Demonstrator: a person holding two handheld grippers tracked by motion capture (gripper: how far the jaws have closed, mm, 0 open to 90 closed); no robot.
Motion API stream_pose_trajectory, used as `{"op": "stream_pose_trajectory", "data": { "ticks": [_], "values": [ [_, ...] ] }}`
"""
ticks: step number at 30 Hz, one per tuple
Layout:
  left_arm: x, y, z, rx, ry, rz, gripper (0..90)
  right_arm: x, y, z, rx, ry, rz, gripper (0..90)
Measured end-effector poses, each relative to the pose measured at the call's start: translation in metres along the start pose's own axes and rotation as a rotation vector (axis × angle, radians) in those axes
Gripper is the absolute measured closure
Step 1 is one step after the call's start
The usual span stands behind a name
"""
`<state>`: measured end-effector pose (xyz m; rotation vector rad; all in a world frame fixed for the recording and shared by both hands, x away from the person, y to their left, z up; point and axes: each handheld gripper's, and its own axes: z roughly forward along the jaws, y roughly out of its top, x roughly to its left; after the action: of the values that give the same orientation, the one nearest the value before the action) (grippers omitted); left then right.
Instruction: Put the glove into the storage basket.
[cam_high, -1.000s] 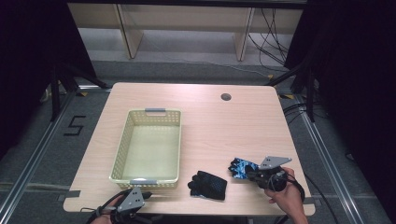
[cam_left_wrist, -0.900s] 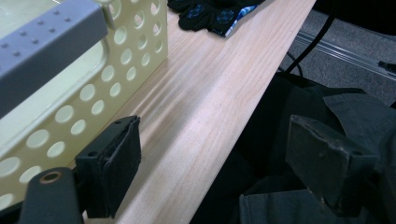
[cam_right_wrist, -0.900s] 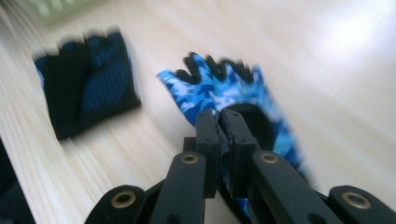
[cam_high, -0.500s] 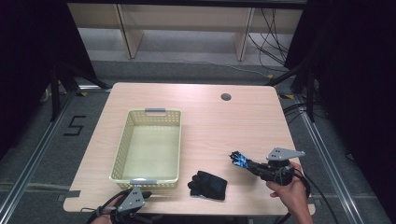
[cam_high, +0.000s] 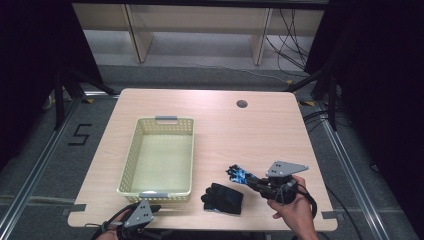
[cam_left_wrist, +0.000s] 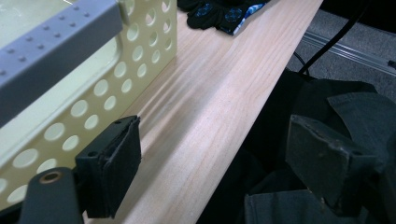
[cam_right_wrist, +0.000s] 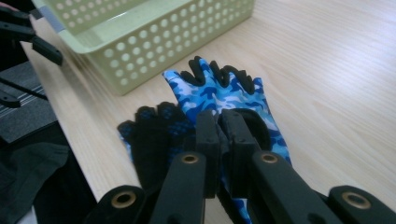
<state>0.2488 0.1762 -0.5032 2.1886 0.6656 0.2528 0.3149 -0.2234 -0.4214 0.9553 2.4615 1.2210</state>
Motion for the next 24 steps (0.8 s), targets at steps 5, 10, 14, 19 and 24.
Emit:
{"op": "stream_pose_trajectory", "data": {
  "ticks": [5, 10, 14, 19, 24],
  "values": [
    [0.000, 0.000, 0.002, 0.000, 0.013, -0.004, 17.8, 0.010, 0.004, 0.008, 0.014, 0.026, -0.023, 87.0],
    [-0.001, 0.000, 0.001, -0.016, -0.014, -0.011, 17.8, 0.019, 0.005, 0.016, 0.025, 0.029, -0.030, 87.0],
    [-0.001, 0.000, 0.001, 0.001, -0.008, -0.012, 17.8, 0.026, 0.006, 0.024, 0.039, 0.036, -0.055, 86.9],
    [-0.001, 0.000, 0.000, -0.003, -0.004, -0.004, 17.8, 0.034, 0.007, 0.033, 0.056, 0.038, -0.089, 87.0],
    [0.000, 0.000, -0.001, 0.010, -0.004, 0.009, 17.8, 0.041, 0.006, 0.040, 0.085, 0.041, -0.101, 86.9]
  ]
}}
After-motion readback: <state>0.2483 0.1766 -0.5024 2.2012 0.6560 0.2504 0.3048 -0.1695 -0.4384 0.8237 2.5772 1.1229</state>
